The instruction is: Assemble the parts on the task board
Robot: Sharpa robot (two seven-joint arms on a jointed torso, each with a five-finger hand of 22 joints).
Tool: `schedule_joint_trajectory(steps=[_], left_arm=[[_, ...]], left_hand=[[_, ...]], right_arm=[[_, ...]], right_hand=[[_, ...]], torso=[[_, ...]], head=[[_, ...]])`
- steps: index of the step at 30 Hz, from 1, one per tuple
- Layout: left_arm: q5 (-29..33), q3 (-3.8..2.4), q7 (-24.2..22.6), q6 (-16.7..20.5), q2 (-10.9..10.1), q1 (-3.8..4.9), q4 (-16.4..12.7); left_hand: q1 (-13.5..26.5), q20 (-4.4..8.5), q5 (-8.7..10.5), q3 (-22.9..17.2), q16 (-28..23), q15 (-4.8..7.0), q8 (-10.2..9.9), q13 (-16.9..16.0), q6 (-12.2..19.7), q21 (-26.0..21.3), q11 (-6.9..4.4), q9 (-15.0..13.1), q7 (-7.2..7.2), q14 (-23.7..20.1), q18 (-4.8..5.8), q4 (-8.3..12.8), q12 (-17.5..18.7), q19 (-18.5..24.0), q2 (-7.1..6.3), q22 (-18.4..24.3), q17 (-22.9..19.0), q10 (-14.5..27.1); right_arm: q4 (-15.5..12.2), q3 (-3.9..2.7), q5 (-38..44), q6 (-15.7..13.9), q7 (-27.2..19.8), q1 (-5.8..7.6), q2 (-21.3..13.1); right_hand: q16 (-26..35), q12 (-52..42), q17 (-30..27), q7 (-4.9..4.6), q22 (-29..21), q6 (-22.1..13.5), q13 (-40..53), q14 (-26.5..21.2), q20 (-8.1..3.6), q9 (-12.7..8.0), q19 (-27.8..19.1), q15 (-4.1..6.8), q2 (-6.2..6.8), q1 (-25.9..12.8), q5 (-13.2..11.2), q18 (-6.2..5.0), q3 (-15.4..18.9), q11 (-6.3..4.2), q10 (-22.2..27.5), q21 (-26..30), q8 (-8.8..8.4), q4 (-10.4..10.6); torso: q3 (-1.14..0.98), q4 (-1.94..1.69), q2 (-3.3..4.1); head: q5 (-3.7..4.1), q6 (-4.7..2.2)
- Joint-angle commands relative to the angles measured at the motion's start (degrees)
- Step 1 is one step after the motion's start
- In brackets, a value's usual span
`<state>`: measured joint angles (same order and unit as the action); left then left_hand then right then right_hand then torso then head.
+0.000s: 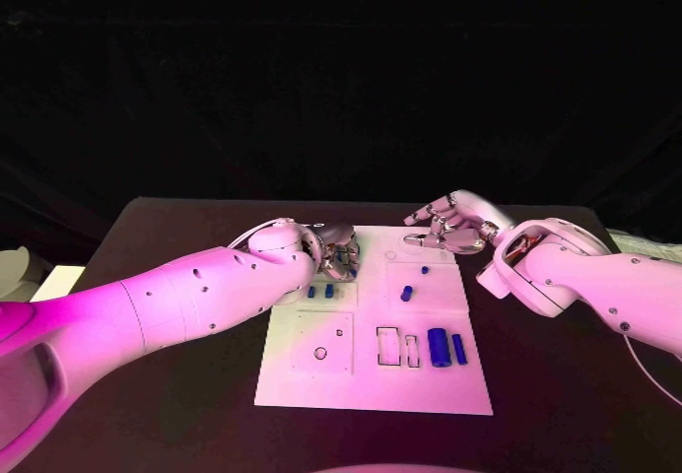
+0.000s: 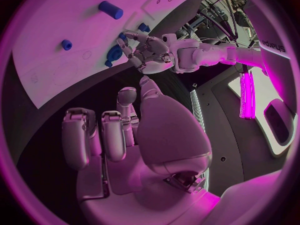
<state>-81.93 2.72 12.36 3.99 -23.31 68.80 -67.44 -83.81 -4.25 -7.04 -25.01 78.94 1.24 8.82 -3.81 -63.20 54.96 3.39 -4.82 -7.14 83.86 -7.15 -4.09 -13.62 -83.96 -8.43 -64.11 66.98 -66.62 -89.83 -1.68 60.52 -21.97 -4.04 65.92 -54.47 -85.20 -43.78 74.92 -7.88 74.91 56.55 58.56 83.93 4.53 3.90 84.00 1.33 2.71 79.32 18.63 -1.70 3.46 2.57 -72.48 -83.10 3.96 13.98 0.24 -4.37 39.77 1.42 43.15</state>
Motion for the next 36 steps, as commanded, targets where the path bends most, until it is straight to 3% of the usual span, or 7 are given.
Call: schedule_joint_trajectory(steps=[1,5,10,19,30,36], left_arm=[[-0.45,0.33,0.82,-2.33,0.17,-0.59,0.33],[-0.53,0.33,0.29,-0.79,0.20,-0.65,0.57],[-0.03,0.32,-0.50,1.25,0.00,-0.69,0.38],[3.15,-0.28,-2.14,6.15,-1.70,-0.71,-1.48],[7.52,-2.01,-1.75,7.29,-6.59,-0.66,-6.48],[8.54,-2.27,-0.98,6.15,-9.16,-0.65,-8.17]], left_hand=[[-0.38,0.47,0.27,-1.22,0.04,0.56,0.32,-0.06,-0.99,0.44,-0.20,-0.23,0.09,2.20,0.44,0.58,0.47,-1.45,0.88,-0.19,-0.03,-1.19],[-0.85,0.66,0.30,-3.41,0.33,0.66,0.23,-0.12,-1.95,0.79,-0.30,-0.29,-0.02,2.27,0.53,2.02,1.33,-1.53,1.23,-0.53,0.16,-2.67],[0.64,0.66,0.40,-5.22,0.44,0.47,-0.50,-0.09,-2.27,0.73,-0.19,-0.16,-0.24,2.22,0.57,3.15,3.14,-1.53,0.55,-0.63,-0.16,-3.52],[2.25,0.48,0.38,-5.75,0.29,0.22,-1.27,0.00,-2.07,0.40,0.20,0.04,-0.58,2.06,0.57,3.45,4.73,-1.42,-0.06,-0.50,-0.80,-3.31],[2.79,0.43,0.25,-5.80,0.26,0.17,-1.45,-0.04,-2.22,0.28,0.27,0.06,-0.67,2.01,0.56,3.62,5.16,-1.39,-0.33,-0.45,-1.01,-3.54],[2.99,0.41,0.23,-5.80,0.30,0.15,-1.51,-0.05,-2.28,0.33,0.26,0.07,-0.65,2.02,0.56,3.67,5.31,-1.40,-0.43,-0.50,-0.96,-3.64]], right_arm=[[-0.13,0.00,0.13,0.15,-0.61,-0.04,0.07],[-0.16,0.00,0.12,0.19,-0.60,-0.04,0.08],[-0.13,0.00,0.08,0.23,-0.61,-0.04,0.12],[0.07,0.00,-0.06,0.26,-0.65,-0.04,0.19],[0.22,0.00,-0.19,0.31,-0.60,-0.04,0.08],[0.24,0.00,-0.22,0.29,-0.57,-0.04,-0.09]], right_hand=[[0.25,0.26,7.81,0.01,2.67,0.36,-0.05,4.35,-0.06,0.02,-0.03,0.21,-0.17,0.28,0.33,-1.12,-0.05,0.16,0.35,0.36,-0.07,-0.36],[0.25,0.26,7.81,0.01,2.67,0.36,-0.05,4.35,-0.06,0.02,-0.03,0.21,-0.17,0.28,0.33,-1.12,-0.05,0.16,0.35,0.36,-0.07,-0.36],[0.25,0.26,7.81,0.01,2.67,0.36,-0.05,4.35,-0.06,0.02,-0.03,0.21,-0.17,0.28,0.33,-1.12,-0.05,0.16,0.35,0.36,-0.07,-0.36],[0.25,0.26,7.81,0.01,2.67,0.36,-0.05,4.35,-0.06,0.02,-0.03,0.21,-0.17,0.28,0.33,-1.12,-0.05,0.16,0.35,0.36,-0.07,-0.36],[0.26,0.23,7.83,0.00,2.67,0.34,-0.12,4.35,-0.07,0.02,-0.03,0.21,-0.22,0.20,0.34,-1.12,0.03,0.17,0.28,0.37,-0.07,-0.27],[0.26,0.23,7.83,0.00,2.67,0.34,-0.12,4.35,-0.07,0.02,-0.03,0.21,-0.22,0.20,0.34,-1.12,0.03,0.17,0.28,0.37,-0.07,-0.27]], torso=[[0.02,0.00,0.01],[-0.01,-0.03,-0.02],[0.01,-0.02,-0.04],[0.02,-0.07,-0.11],[-0.02,-0.15,-0.10],[0.02,-0.21,-0.09]], head=[[0.05,-0.02],[-0.01,-0.06],[0.00,-0.17],[0.13,-0.50],[0.00,-0.89],[-0.03,-0.84]])
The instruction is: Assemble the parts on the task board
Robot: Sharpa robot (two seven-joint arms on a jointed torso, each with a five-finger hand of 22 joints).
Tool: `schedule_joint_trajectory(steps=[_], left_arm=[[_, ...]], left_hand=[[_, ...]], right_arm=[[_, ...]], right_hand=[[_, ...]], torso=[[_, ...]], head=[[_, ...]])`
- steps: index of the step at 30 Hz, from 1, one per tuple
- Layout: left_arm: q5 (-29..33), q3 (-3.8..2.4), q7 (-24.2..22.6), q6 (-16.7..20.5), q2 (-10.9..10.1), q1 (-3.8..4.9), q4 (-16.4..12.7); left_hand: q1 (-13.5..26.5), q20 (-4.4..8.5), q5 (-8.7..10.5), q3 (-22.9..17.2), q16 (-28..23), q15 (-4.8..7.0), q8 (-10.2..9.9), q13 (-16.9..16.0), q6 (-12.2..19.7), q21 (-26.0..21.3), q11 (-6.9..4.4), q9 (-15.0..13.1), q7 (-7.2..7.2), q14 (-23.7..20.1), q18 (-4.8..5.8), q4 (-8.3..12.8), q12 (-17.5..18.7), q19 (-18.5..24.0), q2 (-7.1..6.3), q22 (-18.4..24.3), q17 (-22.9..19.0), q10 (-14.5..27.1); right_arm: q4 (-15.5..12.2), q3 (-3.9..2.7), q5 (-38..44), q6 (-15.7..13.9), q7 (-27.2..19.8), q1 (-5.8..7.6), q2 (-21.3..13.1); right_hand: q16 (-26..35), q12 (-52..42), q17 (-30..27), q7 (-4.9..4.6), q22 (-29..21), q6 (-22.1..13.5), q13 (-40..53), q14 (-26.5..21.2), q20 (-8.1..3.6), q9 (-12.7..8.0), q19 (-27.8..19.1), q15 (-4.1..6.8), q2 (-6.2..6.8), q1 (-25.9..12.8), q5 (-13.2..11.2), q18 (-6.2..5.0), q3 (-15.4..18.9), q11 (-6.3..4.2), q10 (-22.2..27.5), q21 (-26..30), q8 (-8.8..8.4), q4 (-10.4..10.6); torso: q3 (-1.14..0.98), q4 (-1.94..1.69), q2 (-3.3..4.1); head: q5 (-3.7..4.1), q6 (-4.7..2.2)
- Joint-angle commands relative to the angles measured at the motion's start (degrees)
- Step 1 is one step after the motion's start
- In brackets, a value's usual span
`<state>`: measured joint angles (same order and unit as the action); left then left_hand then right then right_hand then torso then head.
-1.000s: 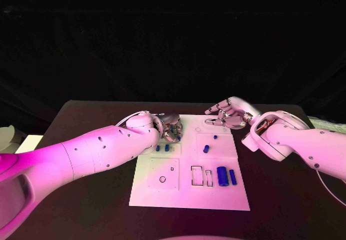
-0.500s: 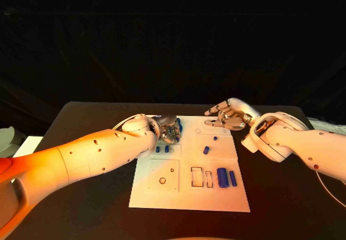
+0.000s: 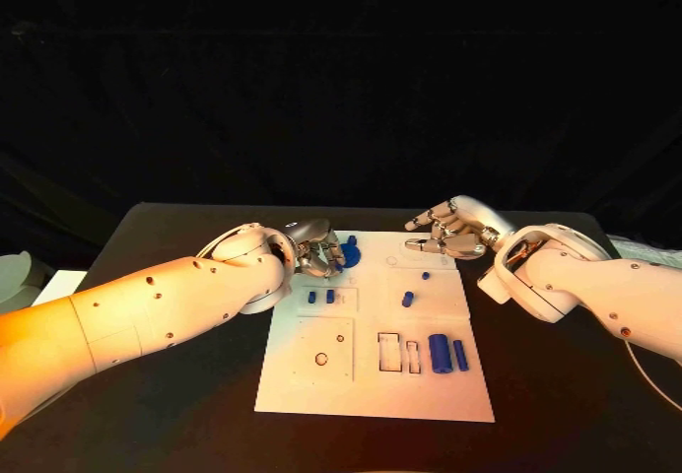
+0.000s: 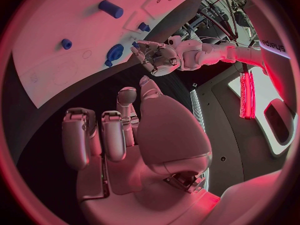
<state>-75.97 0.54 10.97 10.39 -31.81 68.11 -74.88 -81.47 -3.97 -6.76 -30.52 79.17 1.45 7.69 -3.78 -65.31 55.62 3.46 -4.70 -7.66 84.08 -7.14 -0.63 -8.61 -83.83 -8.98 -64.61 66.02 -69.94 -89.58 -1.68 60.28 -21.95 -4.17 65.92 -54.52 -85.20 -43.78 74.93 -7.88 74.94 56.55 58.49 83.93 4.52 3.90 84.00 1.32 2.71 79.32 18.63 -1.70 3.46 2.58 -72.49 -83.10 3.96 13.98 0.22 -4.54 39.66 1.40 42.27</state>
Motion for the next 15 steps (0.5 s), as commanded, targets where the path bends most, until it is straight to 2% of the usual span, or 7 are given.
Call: schedule_joint_trajectory(steps=[1,8,15], left_arm=[[2.66,-0.09,0.59,-0.61,-0.95,0.04,-0.87],[2.91,-0.07,1.60,-2.10,-2.63,-0.01,-1.00],[2.63,-0.06,2.06,-2.17,-3.06,-0.02,-0.60]], left_hand=[[0.65,0.12,-0.05,-0.28,0.07,-0.06,-0.38,-0.08,-0.17,-0.33,0.19,-0.05,-0.13,1.80,0.55,0.21,0.29,-1.53,0.13,0.00,0.00,-0.31],[0.83,0.11,-0.04,-0.27,0.10,-0.06,-0.49,-0.08,-0.14,-0.25,0.20,-0.02,-0.10,1.80,0.57,0.27,0.49,-1.53,0.01,-0.08,0.02,-0.32],[0.89,0.10,-0.04,-0.27,0.11,-0.07,-0.54,-0.08,-0.12,-0.21,0.20,-0.01,-0.10,1.80,0.58,0.30,0.55,-1.53,-0.03,-0.11,0.03,-0.34]], right_arm=[[-0.01,0.00,0.02,0.27,-0.44,-0.04,-0.05],[0.04,0.00,0.01,0.18,-0.44,-0.04,-0.15],[0.10,0.00,0.01,0.16,-0.46,-0.05,-0.12]], right_hand=[[0.26,0.23,7.81,0.00,2.64,0.34,-0.04,4.36,-0.06,0.02,-0.02,0.21,-0.22,0.20,0.35,-1.12,0.03,0.16,0.28,0.37,-0.07,-0.27],[0.26,0.23,7.81,0.00,2.64,0.34,-0.04,4.36,-0.06,0.02,-0.02,0.21,-0.22,0.20,0.35,-1.12,0.03,0.16,0.28,0.37,-0.07,-0.27],[0.26,0.23,7.81,0.00,2.64,0.34,-0.04,4.36,-0.06,0.02,-0.02,0.21,-0.22,0.20,0.35,-1.12,0.03,0.16,0.28,0.37,-0.07,-0.27]], torso=[[0.04,-0.05,0.02],[0.08,-0.09,0.03],[0.07,0.10,0.10]], head=[[-0.02,0.01],[-0.04,0.08],[-0.24,0.06]])
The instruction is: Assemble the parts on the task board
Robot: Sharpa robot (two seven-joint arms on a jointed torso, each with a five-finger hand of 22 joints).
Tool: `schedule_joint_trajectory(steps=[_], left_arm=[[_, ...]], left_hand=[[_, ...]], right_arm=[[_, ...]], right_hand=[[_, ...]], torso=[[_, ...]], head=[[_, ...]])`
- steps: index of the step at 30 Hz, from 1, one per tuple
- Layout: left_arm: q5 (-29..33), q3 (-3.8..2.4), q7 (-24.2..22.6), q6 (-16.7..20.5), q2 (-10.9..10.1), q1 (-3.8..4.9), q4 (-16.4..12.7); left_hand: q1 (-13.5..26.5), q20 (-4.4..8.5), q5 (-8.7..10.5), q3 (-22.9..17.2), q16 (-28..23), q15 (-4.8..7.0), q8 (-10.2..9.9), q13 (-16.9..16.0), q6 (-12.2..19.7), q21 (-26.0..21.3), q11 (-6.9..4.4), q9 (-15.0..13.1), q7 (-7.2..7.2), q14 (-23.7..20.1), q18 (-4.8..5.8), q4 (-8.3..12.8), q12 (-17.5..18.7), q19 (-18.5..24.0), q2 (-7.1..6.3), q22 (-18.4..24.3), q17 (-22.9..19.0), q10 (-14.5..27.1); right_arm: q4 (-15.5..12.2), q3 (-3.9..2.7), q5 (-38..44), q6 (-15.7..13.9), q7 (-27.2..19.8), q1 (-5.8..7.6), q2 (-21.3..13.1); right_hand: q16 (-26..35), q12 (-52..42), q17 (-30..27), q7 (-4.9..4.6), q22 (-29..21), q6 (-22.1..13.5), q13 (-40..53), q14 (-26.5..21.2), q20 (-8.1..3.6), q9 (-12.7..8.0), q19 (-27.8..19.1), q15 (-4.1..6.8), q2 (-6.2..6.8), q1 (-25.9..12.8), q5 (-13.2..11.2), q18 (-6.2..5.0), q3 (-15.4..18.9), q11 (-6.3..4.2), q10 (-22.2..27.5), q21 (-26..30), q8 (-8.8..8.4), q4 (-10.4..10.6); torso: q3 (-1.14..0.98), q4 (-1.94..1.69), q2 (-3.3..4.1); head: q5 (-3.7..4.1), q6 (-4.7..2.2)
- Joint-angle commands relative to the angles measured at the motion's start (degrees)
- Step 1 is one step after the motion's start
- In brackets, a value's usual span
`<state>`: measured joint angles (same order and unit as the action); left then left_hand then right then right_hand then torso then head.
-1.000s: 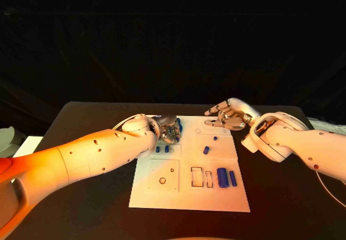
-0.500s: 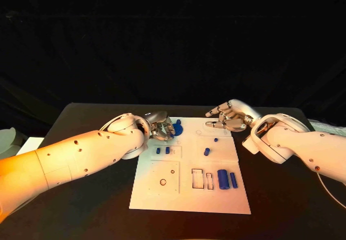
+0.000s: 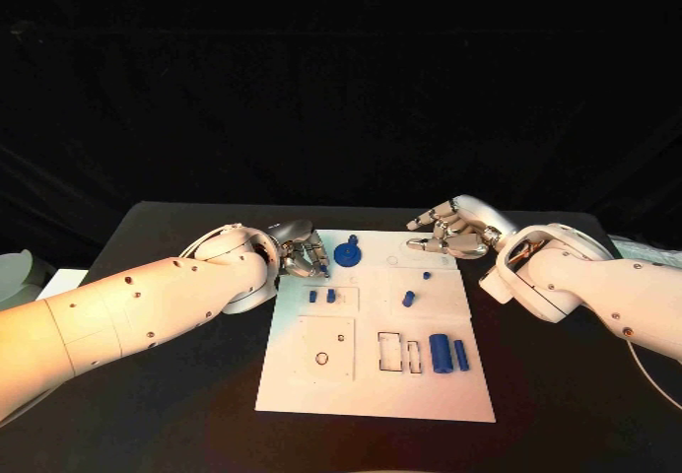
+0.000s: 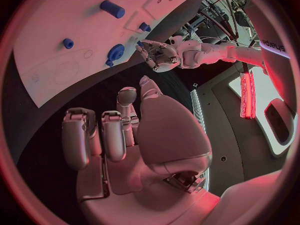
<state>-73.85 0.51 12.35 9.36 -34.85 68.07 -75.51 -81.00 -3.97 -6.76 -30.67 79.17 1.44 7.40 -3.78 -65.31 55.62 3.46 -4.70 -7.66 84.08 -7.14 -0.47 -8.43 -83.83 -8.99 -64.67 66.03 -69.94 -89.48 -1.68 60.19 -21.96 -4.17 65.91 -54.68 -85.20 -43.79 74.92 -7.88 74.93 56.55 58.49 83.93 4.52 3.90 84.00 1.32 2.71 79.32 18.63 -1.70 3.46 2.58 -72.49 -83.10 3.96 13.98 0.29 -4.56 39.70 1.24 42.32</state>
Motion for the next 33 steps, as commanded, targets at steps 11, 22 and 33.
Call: schedule_joint_trajectory(steps=[11,22,33], left_arm=[[0.43,0.08,0.75,-2.15,-0.04,0.03,0.37],[0.43,0.23,0.59,-2.26,0.69,0.00,0.78],[0.42,0.26,0.23,-1.83,1.54,-0.04,1.52]], left_hand=[[0.54,0.10,-0.03,-0.14,0.15,-0.05,-0.26,-0.13,-0.24,-0.18,0.16,-0.02,-0.06,1.80,0.58,0.20,0.44,-1.53,-0.04,-0.08,0.05,-0.53],[0.62,0.10,-0.01,-0.12,0.16,-0.05,-0.27,-0.15,-0.30,-0.20,0.14,-0.03,-0.03,1.80,0.57,0.22,0.47,-1.52,-0.06,-0.08,0.06,-0.62],[0.77,0.10,0.03,-0.09,0.22,-0.01,-0.36,-0.19,-0.35,0.18,0.08,-0.02,0.02,1.81,0.63,0.35,0.62,-1.56,-0.20,-0.38,0.13,-0.79]], right_arm=[[0.03,0.00,0.11,0.19,-0.46,-0.04,0.15],[0.00,0.00,0.11,0.20,-0.47,-0.05,0.22],[0.01,0.00,0.11,0.25,-0.48,-0.05,0.32]], right_hand=[[0.26,0.23,7.82,0.00,2.65,0.34,-0.05,4.36,-0.06,0.02,-0.02,0.21,-0.22,0.20,0.35,-1.12,0.03,0.16,0.28,0.37,-0.07,-0.27],[0.26,0.23,7.82,0.00,2.65,0.34,-0.05,4.36,-0.06,0.02,-0.02,0.21,-0.22,0.20,0.35,-1.12,0.03,0.16,0.28,0.37,-0.07,-0.27],[0.26,0.23,7.82,0.00,2.65,0.34,-0.05,4.36,-0.06,0.02,-0.02,0.21,-0.22,0.20,0.35,-1.12,0.03,0.16,0.28,0.37,-0.07,-0.27]], torso=[[-0.08,0.10,0.04],[-0.05,0.14,0.04],[-0.05,0.12,0.07]], head=[[-0.07,0.11],[-0.15,0.05],[-0.09,0.05]])
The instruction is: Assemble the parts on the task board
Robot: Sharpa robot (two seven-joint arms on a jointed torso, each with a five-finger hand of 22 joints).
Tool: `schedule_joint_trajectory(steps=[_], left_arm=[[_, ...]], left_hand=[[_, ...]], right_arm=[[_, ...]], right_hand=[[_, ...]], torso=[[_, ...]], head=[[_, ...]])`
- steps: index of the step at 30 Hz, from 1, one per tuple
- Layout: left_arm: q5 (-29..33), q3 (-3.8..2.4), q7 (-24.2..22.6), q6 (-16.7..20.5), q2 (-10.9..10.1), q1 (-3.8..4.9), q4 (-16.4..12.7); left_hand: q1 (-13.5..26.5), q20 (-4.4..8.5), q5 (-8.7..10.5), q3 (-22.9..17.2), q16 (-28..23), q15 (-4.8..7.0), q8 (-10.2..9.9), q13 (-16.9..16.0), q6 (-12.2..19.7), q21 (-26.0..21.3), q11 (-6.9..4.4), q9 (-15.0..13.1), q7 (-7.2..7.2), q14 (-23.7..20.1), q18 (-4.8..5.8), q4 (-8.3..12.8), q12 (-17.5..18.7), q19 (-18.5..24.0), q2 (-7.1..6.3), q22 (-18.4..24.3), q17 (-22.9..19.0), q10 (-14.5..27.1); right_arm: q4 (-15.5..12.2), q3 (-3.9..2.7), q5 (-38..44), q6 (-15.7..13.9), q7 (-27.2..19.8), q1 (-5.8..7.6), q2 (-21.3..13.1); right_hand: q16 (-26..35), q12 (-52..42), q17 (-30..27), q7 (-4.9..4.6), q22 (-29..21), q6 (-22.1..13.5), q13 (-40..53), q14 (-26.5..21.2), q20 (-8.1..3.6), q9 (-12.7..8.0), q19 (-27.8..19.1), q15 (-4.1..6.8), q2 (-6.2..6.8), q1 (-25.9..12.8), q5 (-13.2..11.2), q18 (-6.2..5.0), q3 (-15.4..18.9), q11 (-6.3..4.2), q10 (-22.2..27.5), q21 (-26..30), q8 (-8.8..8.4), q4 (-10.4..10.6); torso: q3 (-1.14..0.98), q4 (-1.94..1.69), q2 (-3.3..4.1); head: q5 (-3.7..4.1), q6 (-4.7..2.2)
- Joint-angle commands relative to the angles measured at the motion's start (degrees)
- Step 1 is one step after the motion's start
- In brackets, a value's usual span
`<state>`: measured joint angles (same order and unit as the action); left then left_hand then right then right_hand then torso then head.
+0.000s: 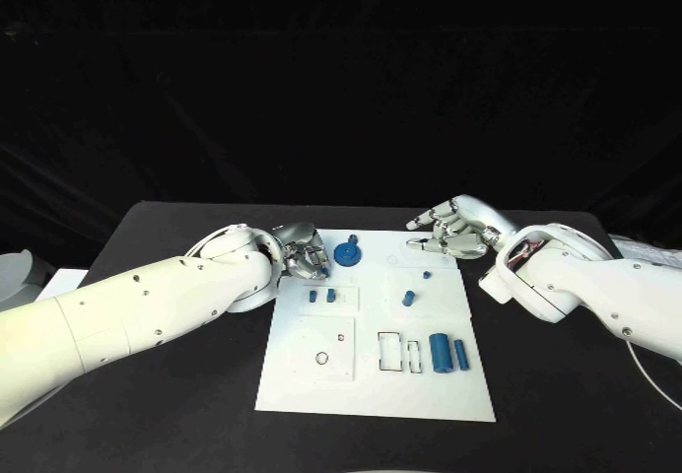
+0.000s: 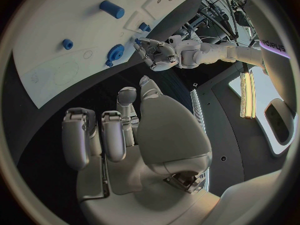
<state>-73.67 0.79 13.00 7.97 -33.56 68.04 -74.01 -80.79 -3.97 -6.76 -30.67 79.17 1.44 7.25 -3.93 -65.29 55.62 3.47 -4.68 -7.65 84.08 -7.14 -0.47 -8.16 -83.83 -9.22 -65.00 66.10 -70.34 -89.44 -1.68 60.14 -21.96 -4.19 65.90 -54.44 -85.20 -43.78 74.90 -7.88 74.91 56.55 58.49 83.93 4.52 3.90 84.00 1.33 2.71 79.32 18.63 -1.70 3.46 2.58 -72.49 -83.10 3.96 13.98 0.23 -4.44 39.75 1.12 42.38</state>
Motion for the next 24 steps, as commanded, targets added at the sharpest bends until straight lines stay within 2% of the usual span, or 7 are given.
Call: schedule_joint_trajectory(steps=[1,24], left_arm=[[0.24,-0.01,-0.44,-0.44,0.32,-0.01,0.01],[-1.05,0.12,2.64,-4.72,0.67,-0.01,0.09]], left_hand=[[0.56,0.10,0.02,-0.09,0.22,0.00,-0.22,-0.05,-0.37,0.19,0.07,-0.04,0.01,1.81,0.63,0.35,0.34,-1.56,0.03,-0.06,0.06,-0.40],[0.66,0.13,0.10,-0.07,0.15,0.09,-0.21,-0.15,-0.74,-0.30,-0.05,-0.09,0.15,1.74,0.51,0.66,0.47,-1.47,-0.03,0.25,-0.23,-0.85]], right_arm=[[-0.03,0.00,0.16,0.25,-0.46,-0.04,0.09],[-0.05,0.00,0.16,0.31,-0.49,-0.04,0.09]], right_hand=[[0.26,0.23,7.84,0.00,2.67,0.34,-0.05,4.36,-0.07,0.02,-0.03,0.21,-0.22,0.20,0.35,-1.12,0.03,0.16,0.28,0.37,-0.07,-0.27],[0.27,0.33,7.86,0.00,2.61,0.32,-0.26,4.36,-0.07,0.02,-0.05,0.21,-0.22,0.17,0.36,-1.13,0.17,0.17,0.23,0.42,-0.08,-0.21]], torso=[[-0.01,0.01,0.02],[0.04,-0.03,-0.01]], head=[[0.03,0.11],[0.07,0.36]])
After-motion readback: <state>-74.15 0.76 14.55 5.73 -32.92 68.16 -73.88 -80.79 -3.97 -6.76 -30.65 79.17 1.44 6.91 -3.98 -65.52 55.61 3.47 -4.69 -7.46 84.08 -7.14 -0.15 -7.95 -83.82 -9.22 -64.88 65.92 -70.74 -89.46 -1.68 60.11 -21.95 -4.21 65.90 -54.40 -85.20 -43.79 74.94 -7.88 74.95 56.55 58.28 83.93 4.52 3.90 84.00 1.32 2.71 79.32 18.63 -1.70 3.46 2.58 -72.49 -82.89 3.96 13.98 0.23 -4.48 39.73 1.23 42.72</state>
